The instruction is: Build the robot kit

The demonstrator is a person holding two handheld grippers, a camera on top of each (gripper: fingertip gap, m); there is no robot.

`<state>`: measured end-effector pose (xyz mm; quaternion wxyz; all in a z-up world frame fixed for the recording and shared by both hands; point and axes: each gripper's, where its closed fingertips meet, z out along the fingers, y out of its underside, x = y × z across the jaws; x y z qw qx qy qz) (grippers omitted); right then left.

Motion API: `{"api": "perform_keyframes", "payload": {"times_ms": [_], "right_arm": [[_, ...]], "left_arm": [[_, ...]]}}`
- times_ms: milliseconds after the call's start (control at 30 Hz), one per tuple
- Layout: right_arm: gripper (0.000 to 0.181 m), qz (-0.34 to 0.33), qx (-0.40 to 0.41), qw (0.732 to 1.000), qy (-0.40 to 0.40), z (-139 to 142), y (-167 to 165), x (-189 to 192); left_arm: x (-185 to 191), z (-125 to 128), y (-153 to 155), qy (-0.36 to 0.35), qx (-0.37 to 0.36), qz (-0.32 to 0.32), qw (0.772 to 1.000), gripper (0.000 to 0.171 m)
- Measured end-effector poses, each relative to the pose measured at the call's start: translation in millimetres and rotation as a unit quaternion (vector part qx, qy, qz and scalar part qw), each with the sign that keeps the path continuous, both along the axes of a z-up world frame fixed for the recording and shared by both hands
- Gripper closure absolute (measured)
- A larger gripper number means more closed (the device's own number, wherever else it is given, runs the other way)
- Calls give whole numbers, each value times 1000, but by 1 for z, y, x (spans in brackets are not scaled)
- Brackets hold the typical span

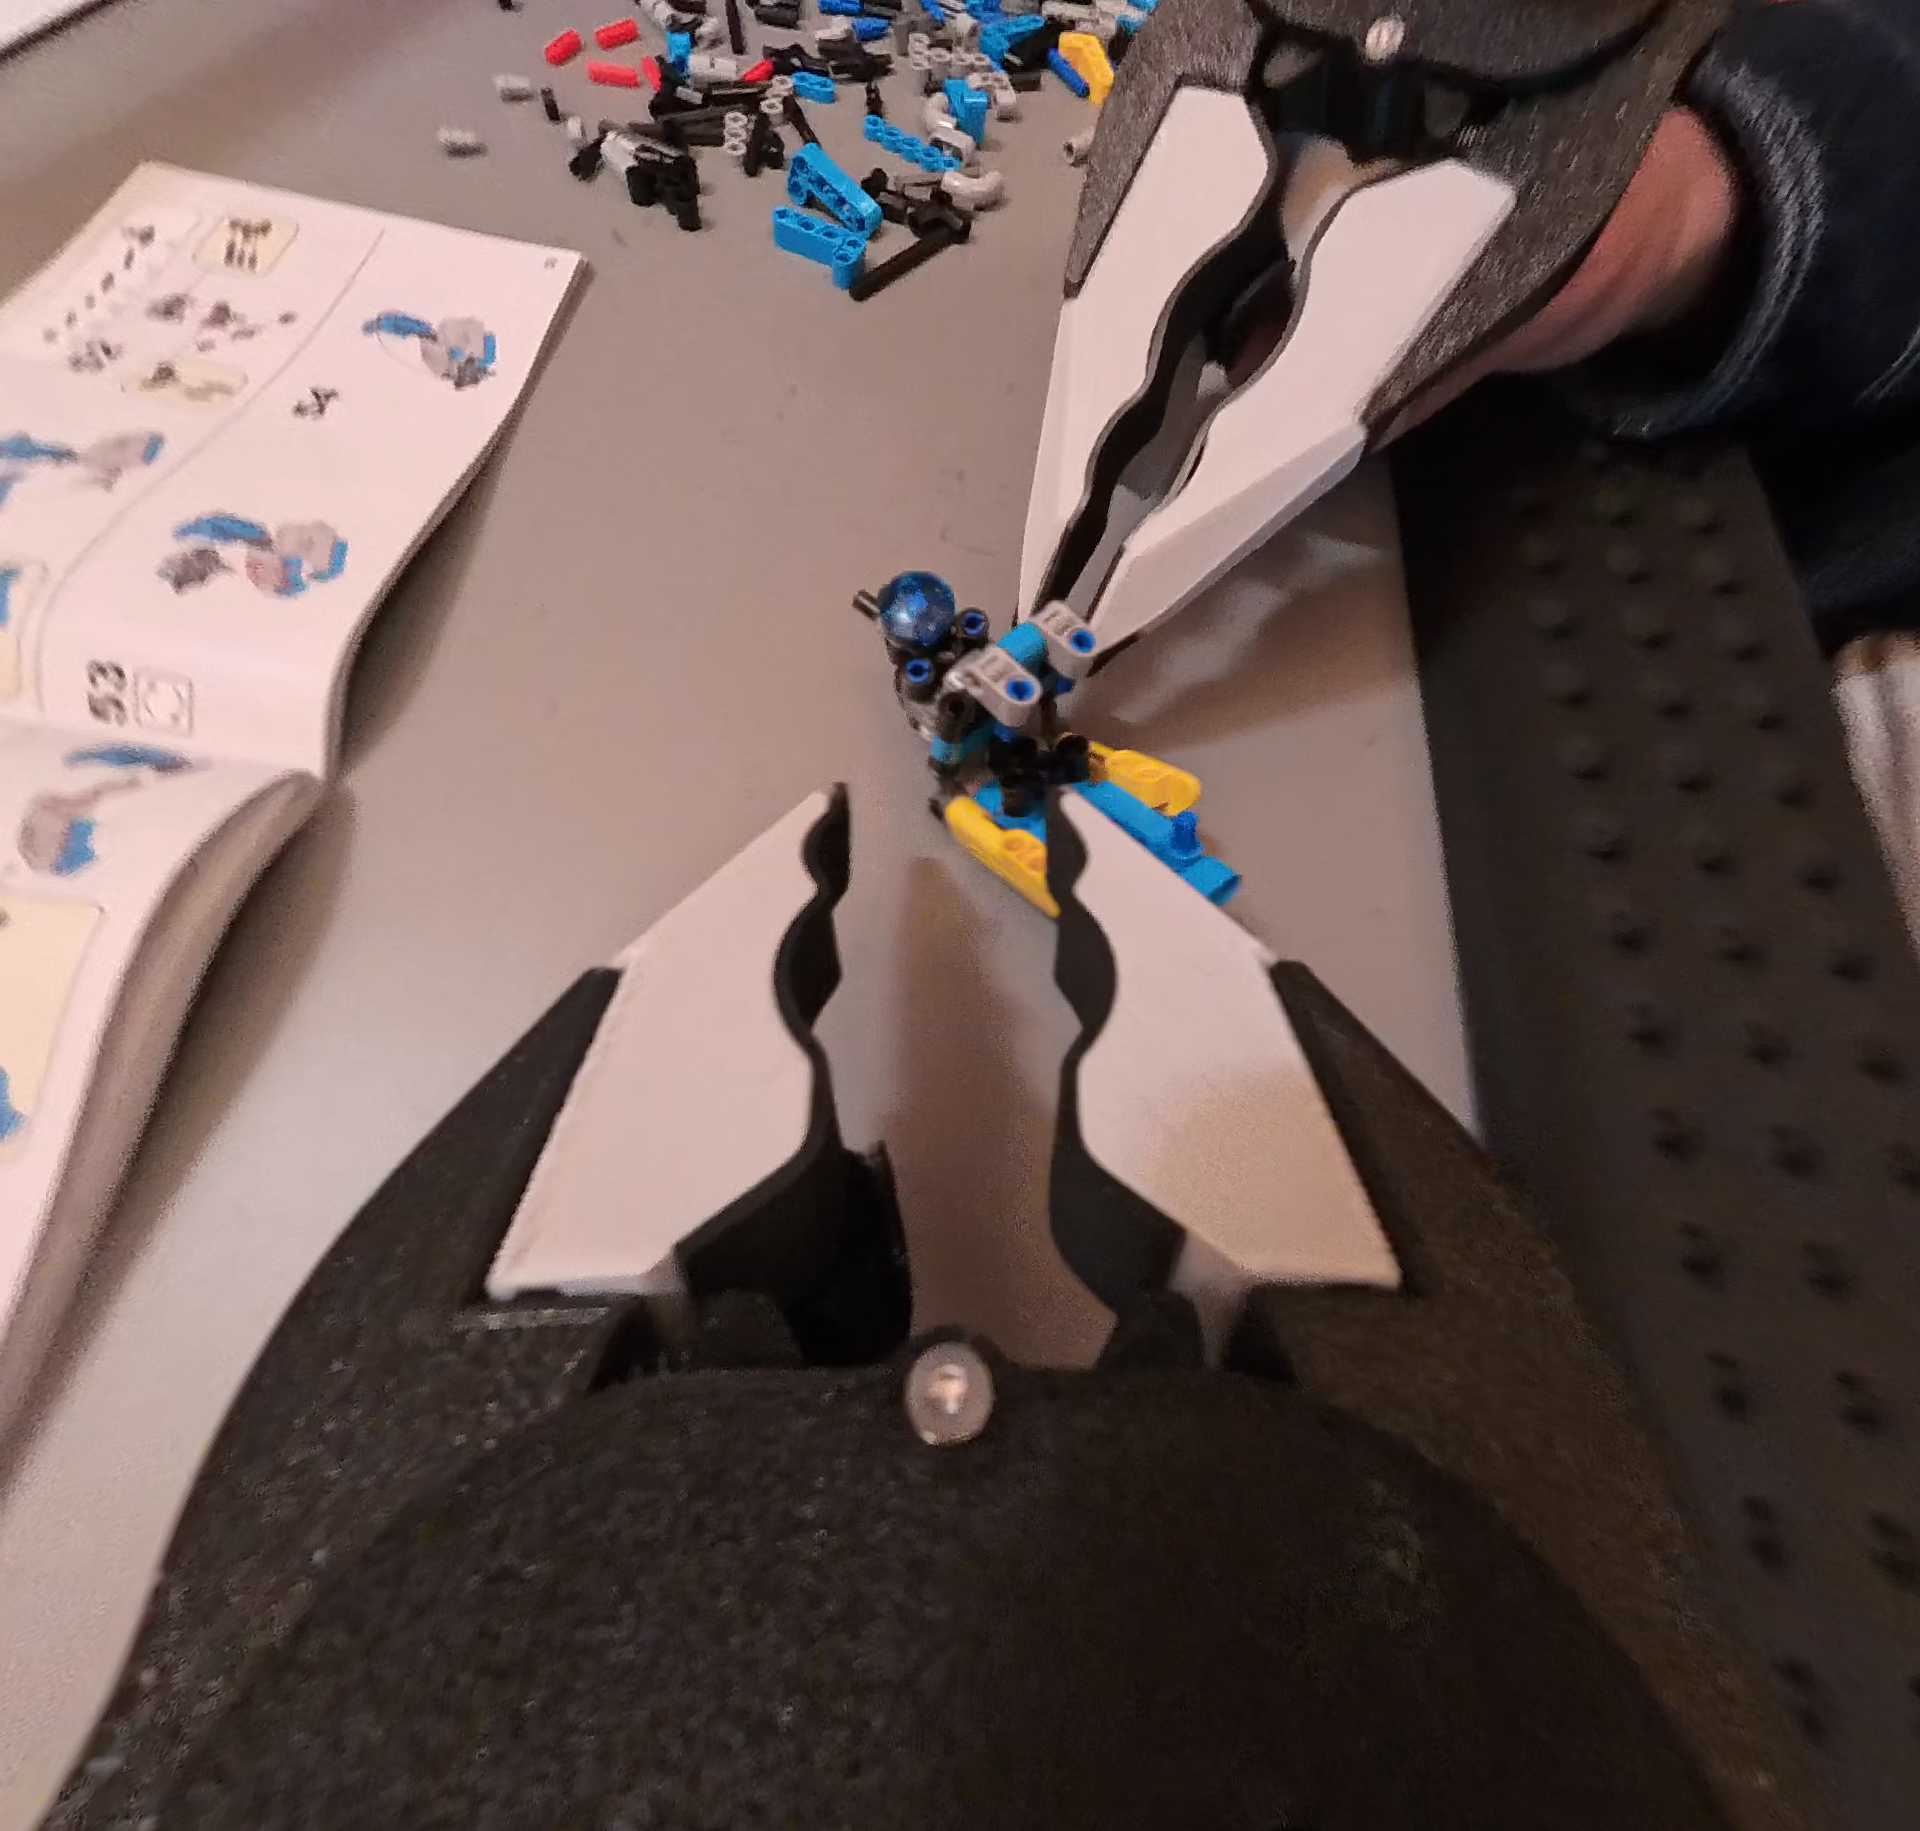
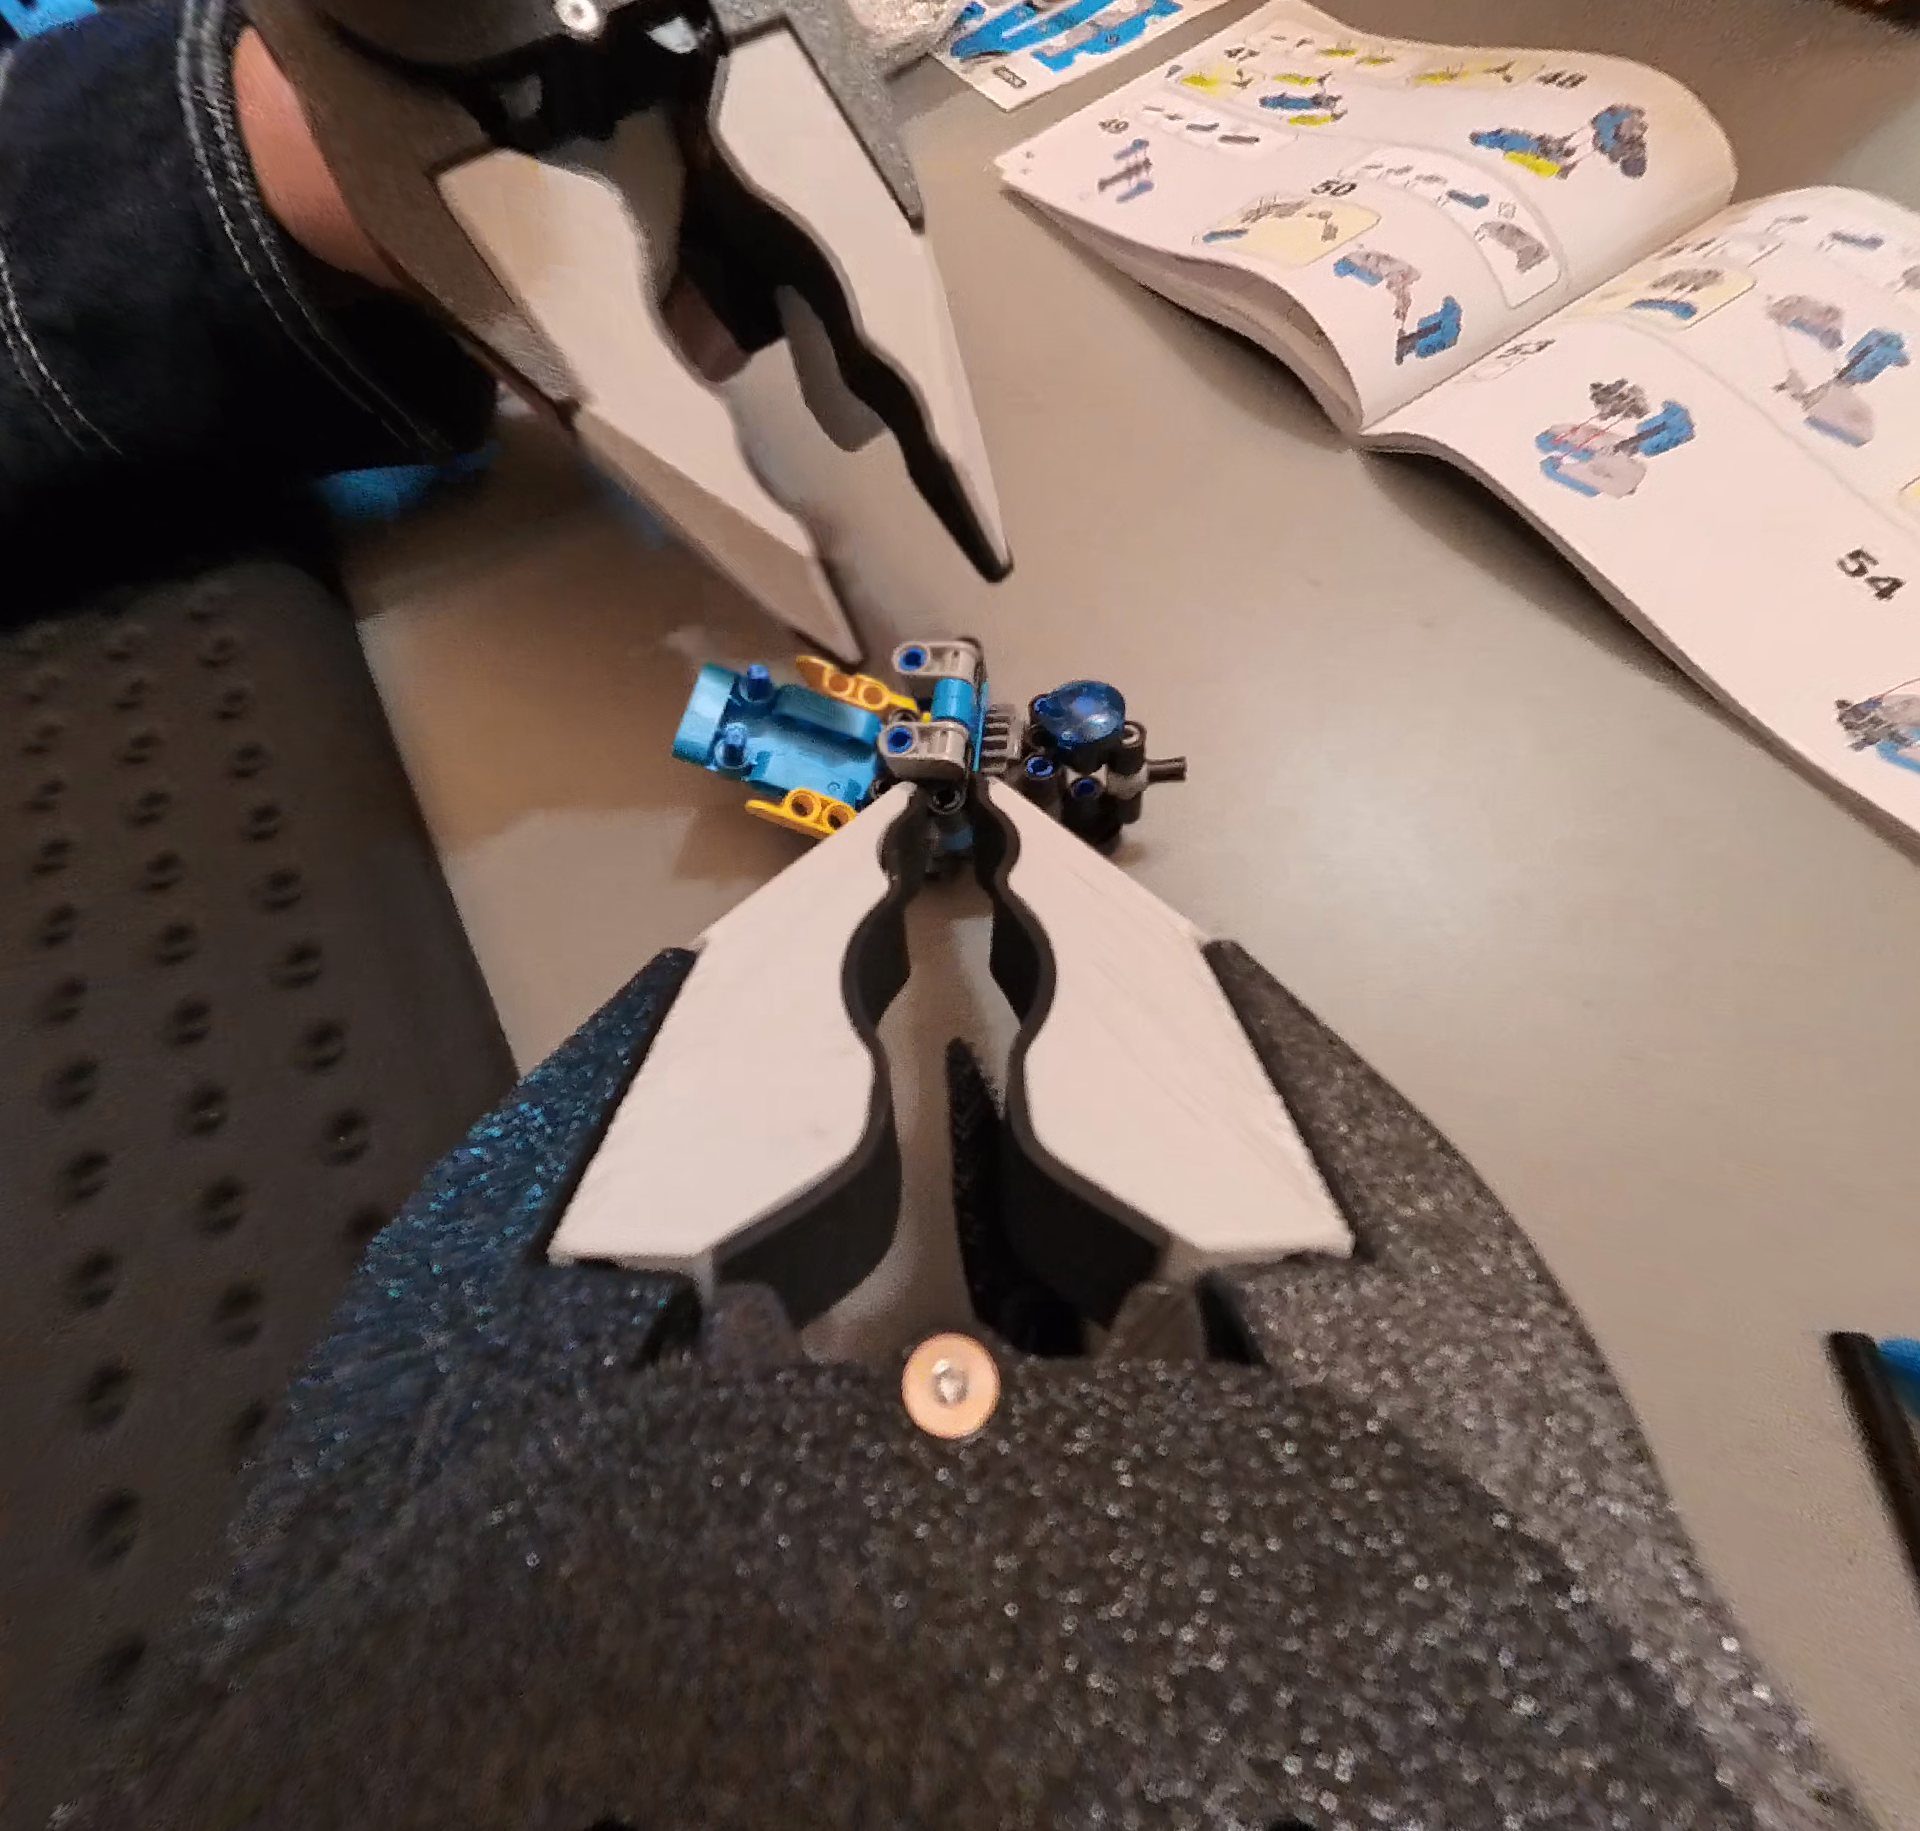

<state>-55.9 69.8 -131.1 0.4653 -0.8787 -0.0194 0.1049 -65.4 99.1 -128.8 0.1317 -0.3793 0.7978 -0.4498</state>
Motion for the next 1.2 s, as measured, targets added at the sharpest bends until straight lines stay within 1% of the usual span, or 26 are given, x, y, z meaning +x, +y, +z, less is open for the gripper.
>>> {"api": "perform_keyframes", "payload": {"times_ms": [67,100,167,200,233,267,300,333,367,400,467,533,567,767,933,1100,1200], "right_arm": [[174,-1,-1,1000,5,0,0,0],[173,-3,-3,1000,8,-1,0,-1],[174,-11,-4,1000,24,0,0,-2],[173,-18,-4,999,35,1,0,-1],[174,-27,-4,999,46,2,1,0],[174,-31,-3,998,57,2,1,0],[174,-32,-4,997,68,2,1,0],[173,-33,-4,996,78,2,1,1],[173,-32,-4,996,85,2,1,0],[173,-30,-6,996,89,1,0,0],[173,-31,-8,996,84,1,0,0],[173,-36,-11,997,64,0,0,0],[173,-39,-11,997,60,0,0,0],[173,-50,-14,991,127,1,0,1],[173,-50,-20,991,119,-1,-1,0],[174,-52,-34,983,175,-2,-2,-1],[173,-49,-54,970,233,-2,-2,-1]], "left_arm": [[-8,4,-2,23,-35,24,999,118],[-12,5,-6,29,-41,33,998,108],[-18,2,-15,30,-27,57,998,93],[-19,-1,-20,30,-14,70,997,91],[-22,-6,-28,34,-1,74,997,91],[-23,-14,-33,42,20,84,995,95],[-20,-25,-32,50,48,107,992,99],[-19,-34,-32,53,77,117,989,98],[-17,-34,-30,35,103,123,986,114],[-15,-33,-29,26,118,126,985,119],[-13,-34,-28,29,111,136,984,123],[-13,-34,-28,30,102,141,984,124],[-13,-34,-27,23,109,138,984,124],[-13,-34,-27,24,101,142,985,124],[-13,-35,-27,34,91,157,983,124],[-13,-35,-27,32,95,158,982,125],[-13,-35,-27,32,94,158,982,125]]}}
